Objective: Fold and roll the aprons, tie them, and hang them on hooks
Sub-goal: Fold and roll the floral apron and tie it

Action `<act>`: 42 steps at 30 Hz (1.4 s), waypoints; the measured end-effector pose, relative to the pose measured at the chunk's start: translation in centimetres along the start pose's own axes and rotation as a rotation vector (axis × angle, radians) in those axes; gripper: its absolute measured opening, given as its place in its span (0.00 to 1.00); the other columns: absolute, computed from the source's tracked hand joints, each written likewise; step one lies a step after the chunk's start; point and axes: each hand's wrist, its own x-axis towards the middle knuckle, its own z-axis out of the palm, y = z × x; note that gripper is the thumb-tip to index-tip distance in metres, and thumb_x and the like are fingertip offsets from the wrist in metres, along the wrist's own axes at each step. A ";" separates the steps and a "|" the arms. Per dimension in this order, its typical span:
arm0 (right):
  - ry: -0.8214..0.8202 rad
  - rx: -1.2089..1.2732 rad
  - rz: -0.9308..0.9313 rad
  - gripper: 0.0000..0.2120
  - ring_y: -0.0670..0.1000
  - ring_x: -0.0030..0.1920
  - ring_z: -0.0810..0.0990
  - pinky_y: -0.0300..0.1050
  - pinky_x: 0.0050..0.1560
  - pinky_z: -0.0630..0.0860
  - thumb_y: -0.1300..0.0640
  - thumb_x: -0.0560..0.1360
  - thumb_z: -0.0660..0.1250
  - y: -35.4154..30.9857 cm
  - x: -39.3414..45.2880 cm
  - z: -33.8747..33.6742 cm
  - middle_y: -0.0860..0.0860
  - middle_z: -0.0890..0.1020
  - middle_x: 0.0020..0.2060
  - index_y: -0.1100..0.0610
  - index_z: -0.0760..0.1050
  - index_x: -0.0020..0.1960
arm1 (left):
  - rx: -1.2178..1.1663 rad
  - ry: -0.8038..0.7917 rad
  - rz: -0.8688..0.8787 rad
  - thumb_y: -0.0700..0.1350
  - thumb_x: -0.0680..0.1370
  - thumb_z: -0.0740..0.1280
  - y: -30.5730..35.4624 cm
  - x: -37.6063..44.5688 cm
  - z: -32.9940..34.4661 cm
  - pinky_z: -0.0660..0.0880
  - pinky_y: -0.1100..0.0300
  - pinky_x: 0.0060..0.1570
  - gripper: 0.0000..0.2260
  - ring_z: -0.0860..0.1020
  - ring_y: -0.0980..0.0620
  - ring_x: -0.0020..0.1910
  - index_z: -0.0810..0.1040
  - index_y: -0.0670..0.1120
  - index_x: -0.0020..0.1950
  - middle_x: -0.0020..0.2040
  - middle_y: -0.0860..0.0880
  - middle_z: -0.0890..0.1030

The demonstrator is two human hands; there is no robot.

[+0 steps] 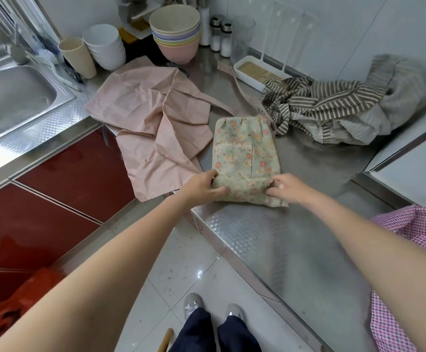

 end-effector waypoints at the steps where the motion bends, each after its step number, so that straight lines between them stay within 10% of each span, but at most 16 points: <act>1: 0.002 0.046 0.016 0.12 0.52 0.55 0.77 0.45 0.57 0.72 0.61 0.74 0.67 0.2 0.0 0.2 0.52 0.80 0.51 0.58 0.78 0.57 | -0.066 -0.010 -0.033 0.52 0.76 0.66 -0.3 0.0 0.3 0.71 0.56 0.47 0.18 0.77 0.45 0.50 0.73 0.41 0.59 0.51 0.44 0.79; 10: 0.040 -0.164 0.128 0.14 0.60 0.56 0.76 0.48 0.56 0.74 0.53 0.77 0.62 -1.3 1.8 0.2 0.57 0.79 0.56 0.62 0.75 0.56 | 0.019 0.086 -0.287 0.58 0.78 0.59 0.2 2.0 1.5 0.71 0.51 0.53 0.18 0.76 0.42 0.53 0.70 0.42 0.51 0.52 0.40 0.79; 17: 0.262 0.137 0.394 0.26 0.51 0.29 0.69 0.44 0.30 0.58 0.43 0.68 0.73 0.4 1.1 -0.2 0.50 0.69 0.25 0.54 0.60 0.26 | 0.019 0.087 -0.387 0.57 0.80 0.56 1.0 3.2 2.0 0.70 0.47 0.58 0.21 0.74 0.38 0.58 0.67 0.39 0.59 0.58 0.39 0.77; 29: 0.368 -0.247 0.356 0.21 0.61 0.50 0.80 0.48 0.45 0.75 0.44 0.74 0.65 -2.6 -0.7 1.2 0.59 0.79 0.52 0.61 0.71 0.54 | -0.043 0.024 -0.485 0.53 0.82 0.54 2.6 3.6 1.2 0.69 0.52 0.56 0.22 0.72 0.39 0.62 0.63 0.38 0.67 0.64 0.38 0.73; 32: 0.248 -0.059 0.460 0.12 0.60 0.40 0.83 0.48 0.37 0.80 0.51 0.74 0.66 -3.2 -0.9 1.3 0.59 0.80 0.44 0.60 0.73 0.42 | -0.038 0.017 -0.502 0.53 0.82 0.55 2.9 3.5 1.2 0.69 0.52 0.56 0.22 0.72 0.40 0.63 0.62 0.38 0.68 0.65 0.39 0.73; 37: 0.394 0.056 0.523 0.10 0.60 0.53 0.81 0.52 0.53 0.79 0.65 0.74 0.64 -1.7 0.0 3.0 0.60 0.81 0.52 0.61 0.78 0.54 | -0.062 0.021 -0.494 0.52 0.82 0.53 3.2 3.1 1.1 0.68 0.52 0.55 0.22 0.71 0.39 0.63 0.60 0.38 0.69 0.65 0.38 0.72; 42: 0.550 0.936 0.614 0.14 0.56 0.33 0.80 0.51 0.46 0.79 0.72 0.73 0.62 0.0 -0.1 1.3 0.60 0.81 0.37 0.58 0.71 0.33 | -0.291 0.062 -0.536 0.50 0.83 0.53 3.3 2.8 1.3 0.69 0.51 0.57 0.21 0.70 0.38 0.64 0.58 0.39 0.71 0.66 0.36 0.69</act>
